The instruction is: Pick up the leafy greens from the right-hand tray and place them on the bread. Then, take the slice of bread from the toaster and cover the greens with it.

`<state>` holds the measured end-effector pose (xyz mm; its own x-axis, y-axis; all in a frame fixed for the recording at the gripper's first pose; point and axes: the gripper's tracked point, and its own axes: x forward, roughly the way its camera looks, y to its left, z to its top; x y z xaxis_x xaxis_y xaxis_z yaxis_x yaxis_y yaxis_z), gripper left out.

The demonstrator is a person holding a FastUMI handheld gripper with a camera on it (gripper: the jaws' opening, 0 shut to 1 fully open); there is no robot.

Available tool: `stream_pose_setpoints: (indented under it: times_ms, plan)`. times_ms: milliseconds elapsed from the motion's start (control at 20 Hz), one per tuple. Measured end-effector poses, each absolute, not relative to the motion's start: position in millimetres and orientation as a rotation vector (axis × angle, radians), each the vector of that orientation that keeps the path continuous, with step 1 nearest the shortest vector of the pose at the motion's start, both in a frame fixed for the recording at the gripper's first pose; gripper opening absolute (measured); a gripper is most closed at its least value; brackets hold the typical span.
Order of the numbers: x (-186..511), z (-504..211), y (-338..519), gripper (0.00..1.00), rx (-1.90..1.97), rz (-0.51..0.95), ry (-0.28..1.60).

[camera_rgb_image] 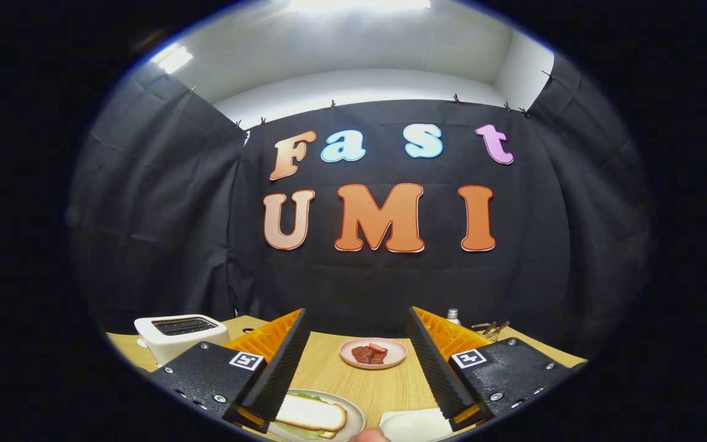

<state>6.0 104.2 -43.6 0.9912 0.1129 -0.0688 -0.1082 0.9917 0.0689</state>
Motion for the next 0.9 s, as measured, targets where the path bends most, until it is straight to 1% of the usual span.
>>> stream_pose_setpoints:
  times_ms: [900]
  plan:
    - [12.1, -38.9, 101.5, 0.95, 0.114, 0.115, 0.072]
